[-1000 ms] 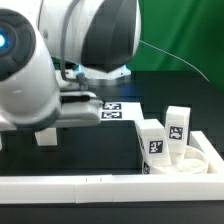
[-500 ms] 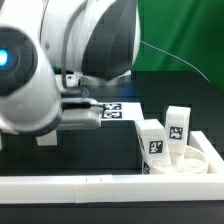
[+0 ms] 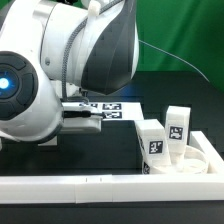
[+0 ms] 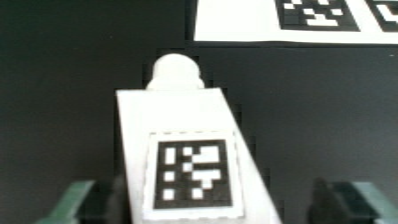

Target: Assemble stool

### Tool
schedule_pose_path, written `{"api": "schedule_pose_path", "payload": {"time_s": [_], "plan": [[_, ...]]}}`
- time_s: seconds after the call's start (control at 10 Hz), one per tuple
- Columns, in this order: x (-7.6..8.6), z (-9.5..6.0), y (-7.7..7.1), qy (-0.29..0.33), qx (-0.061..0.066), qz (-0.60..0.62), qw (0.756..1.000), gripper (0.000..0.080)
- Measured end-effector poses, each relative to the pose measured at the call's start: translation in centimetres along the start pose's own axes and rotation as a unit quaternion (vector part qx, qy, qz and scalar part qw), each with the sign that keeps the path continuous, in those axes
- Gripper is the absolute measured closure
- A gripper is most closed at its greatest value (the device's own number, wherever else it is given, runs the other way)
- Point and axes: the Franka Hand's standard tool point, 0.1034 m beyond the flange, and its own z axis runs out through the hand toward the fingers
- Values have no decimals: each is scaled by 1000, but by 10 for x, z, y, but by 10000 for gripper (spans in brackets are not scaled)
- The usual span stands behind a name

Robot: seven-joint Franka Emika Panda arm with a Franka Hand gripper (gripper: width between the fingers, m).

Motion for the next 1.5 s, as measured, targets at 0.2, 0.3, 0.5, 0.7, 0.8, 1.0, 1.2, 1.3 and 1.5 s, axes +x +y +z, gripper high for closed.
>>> {"api": "schedule_pose_path", "payload": {"time_s": [0.2, 0.3, 0.5, 0.7, 0.8, 1.0, 1.2, 1.3, 1.5], "plan": [[0, 0, 0, 0, 0, 0, 1000, 475], [0, 0, 0, 0, 0, 0, 1000, 475], [0, 0, 0, 0, 0, 0, 1000, 475], [-1, -3, -1, 0, 1, 2, 1000, 475], [-12, -35, -9, 18, -3, 0, 1000, 475], [-40, -75, -17, 60, -1, 6, 998, 475], [-31, -74, -14, 78, -4, 6, 997, 475], [-28, -81, -13, 118, -8, 5, 993, 475], [-51, -121, -39, 176, -3, 14, 984, 475]]}}
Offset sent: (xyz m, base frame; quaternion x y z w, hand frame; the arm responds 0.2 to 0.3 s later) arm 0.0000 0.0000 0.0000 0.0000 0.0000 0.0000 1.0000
